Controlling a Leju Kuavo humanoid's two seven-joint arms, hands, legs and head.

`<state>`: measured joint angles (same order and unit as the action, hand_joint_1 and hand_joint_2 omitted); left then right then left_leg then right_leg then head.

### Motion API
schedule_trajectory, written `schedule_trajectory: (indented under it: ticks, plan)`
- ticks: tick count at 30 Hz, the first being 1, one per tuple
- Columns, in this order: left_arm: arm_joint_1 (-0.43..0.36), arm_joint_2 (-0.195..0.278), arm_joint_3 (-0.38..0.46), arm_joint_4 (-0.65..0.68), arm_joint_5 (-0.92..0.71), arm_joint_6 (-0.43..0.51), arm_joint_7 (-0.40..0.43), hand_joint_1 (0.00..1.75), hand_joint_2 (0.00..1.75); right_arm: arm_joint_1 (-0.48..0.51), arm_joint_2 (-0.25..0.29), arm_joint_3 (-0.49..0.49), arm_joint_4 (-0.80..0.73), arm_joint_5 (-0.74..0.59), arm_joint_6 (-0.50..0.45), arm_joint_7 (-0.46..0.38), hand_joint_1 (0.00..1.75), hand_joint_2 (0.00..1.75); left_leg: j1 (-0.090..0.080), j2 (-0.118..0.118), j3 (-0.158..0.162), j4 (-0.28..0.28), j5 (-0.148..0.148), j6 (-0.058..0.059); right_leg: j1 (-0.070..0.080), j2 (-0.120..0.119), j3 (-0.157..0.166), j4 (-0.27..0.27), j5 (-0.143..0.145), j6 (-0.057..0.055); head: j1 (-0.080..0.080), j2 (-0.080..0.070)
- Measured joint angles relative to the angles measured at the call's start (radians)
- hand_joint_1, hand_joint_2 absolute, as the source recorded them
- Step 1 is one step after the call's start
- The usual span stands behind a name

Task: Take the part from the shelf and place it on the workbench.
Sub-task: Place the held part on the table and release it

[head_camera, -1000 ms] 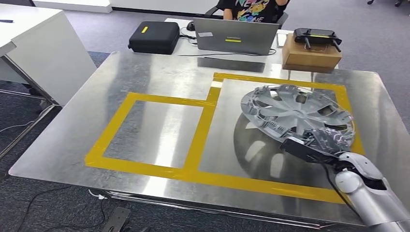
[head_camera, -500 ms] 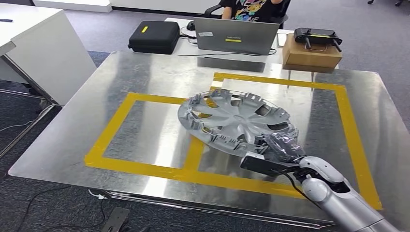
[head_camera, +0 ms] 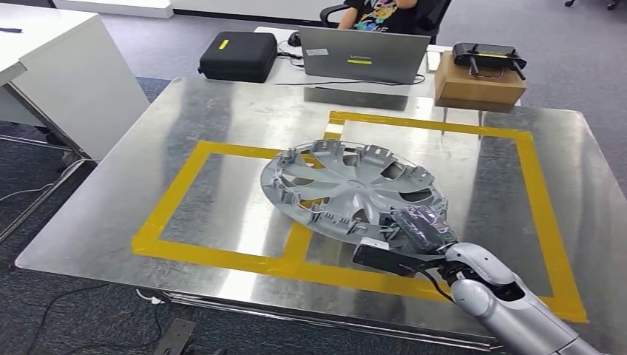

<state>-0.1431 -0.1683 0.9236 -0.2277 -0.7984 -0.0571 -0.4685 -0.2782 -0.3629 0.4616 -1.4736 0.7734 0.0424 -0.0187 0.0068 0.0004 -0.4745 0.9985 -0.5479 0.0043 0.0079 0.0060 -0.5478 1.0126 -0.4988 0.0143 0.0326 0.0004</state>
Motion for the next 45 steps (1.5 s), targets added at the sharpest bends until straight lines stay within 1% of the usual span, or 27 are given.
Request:
schedule_trajectory:
  ticks: [5,6,9,10,13,18,22,26,29,32,39,45]
  plan:
    - [0.000,0.001,0.000,0.000,0.000,0.001,0.000,0.00,1.75,0.000,-0.001,0.001,0.000,0.000,0.000,0.000,1.74,1.75,0.000,0.000,0.000,0.000,0.000,0.000,0.000,0.000,0.000,0.000,0.000,0.000,0.000,0.000]
    - [0.000,0.001,0.000,0.000,0.000,0.001,0.000,0.00,1.75,0.000,-0.001,0.001,0.000,0.000,0.000,0.000,1.68,1.75,0.000,0.000,0.000,0.000,0.000,0.000,0.000,0.000,0.000,0.000,0.000,0.000,0.000,0.000]
    - [0.000,0.002,0.000,0.000,0.000,0.001,-0.001,0.00,1.75,0.000,-0.002,0.003,0.000,0.002,0.000,0.004,0.39,1.75,0.000,0.000,0.000,0.000,0.000,0.000,0.000,0.000,0.000,0.000,0.000,0.000,0.000,0.000]
    - [0.000,0.002,0.000,0.000,0.001,-0.001,-0.002,0.00,1.31,0.001,-0.004,0.004,0.000,0.007,0.000,0.010,0.01,1.75,0.000,0.000,0.000,0.000,0.000,0.000,0.000,0.000,0.000,0.000,0.000,0.000,0.000,0.000]
    - [0.001,0.003,0.000,0.000,0.011,-0.008,-0.011,0.00,0.00,0.003,-0.018,0.006,-0.005,0.041,0.007,0.050,0.00,1.75,0.000,0.000,0.000,0.000,0.000,0.000,0.000,0.000,0.000,0.000,0.000,0.000,0.000,0.000]
    - [0.005,0.005,0.001,0.000,0.026,-0.012,-0.019,0.00,0.00,0.021,-0.071,0.004,-0.038,0.170,0.040,0.156,0.00,1.75,-0.001,-0.002,-0.002,0.000,0.000,0.000,-0.001,-0.003,-0.001,0.000,0.000,0.000,0.000,0.000]
    - [0.007,0.008,0.003,0.000,0.036,-0.012,-0.021,0.00,0.00,0.035,-0.121,-0.002,-0.092,0.257,0.073,0.213,0.00,1.75,-0.001,-0.002,-0.002,0.000,0.000,0.000,-0.001,-0.002,-0.004,0.000,0.000,0.000,0.000,0.000]
    - [0.014,0.012,0.010,0.000,0.054,-0.013,-0.036,0.00,0.00,0.067,-0.205,-0.020,-0.198,0.321,0.114,0.272,0.00,1.75,-0.002,-0.004,-0.005,0.000,0.000,0.000,-0.002,-0.005,-0.006,0.000,0.000,0.000,0.000,0.000]
    - [0.019,0.016,0.012,0.000,0.060,-0.014,-0.041,0.00,0.00,0.090,-0.258,-0.044,-0.275,0.325,0.130,0.284,0.00,1.75,-0.002,-0.004,-0.006,0.000,0.000,0.000,-0.002,-0.003,-0.007,0.000,-0.001,0.000,0.000,0.000]
    - [0.019,0.017,0.012,0.000,0.062,-0.015,-0.042,0.00,0.00,0.104,-0.286,-0.057,-0.320,0.325,0.133,0.285,0.00,1.75,-0.002,-0.004,-0.006,0.000,0.000,0.000,-0.001,-0.004,-0.007,0.000,-0.001,0.000,0.000,0.000]
    - [0.020,0.019,0.014,0.000,0.064,-0.015,-0.043,0.00,0.00,0.126,-0.310,-0.073,-0.368,0.319,0.123,0.281,0.00,1.75,-0.002,-0.004,-0.006,0.000,0.000,0.000,-0.001,-0.004,-0.007,0.000,-0.001,0.000,0.000,0.000]
    - [0.028,0.019,0.025,0.000,0.074,-0.013,-0.056,0.00,0.00,0.197,-0.331,-0.138,-0.440,0.294,0.072,0.265,0.00,1.75,-0.002,-0.004,-0.006,0.000,0.000,0.000,-0.001,-0.004,-0.007,0.000,-0.001,0.000,0.000,0.000]
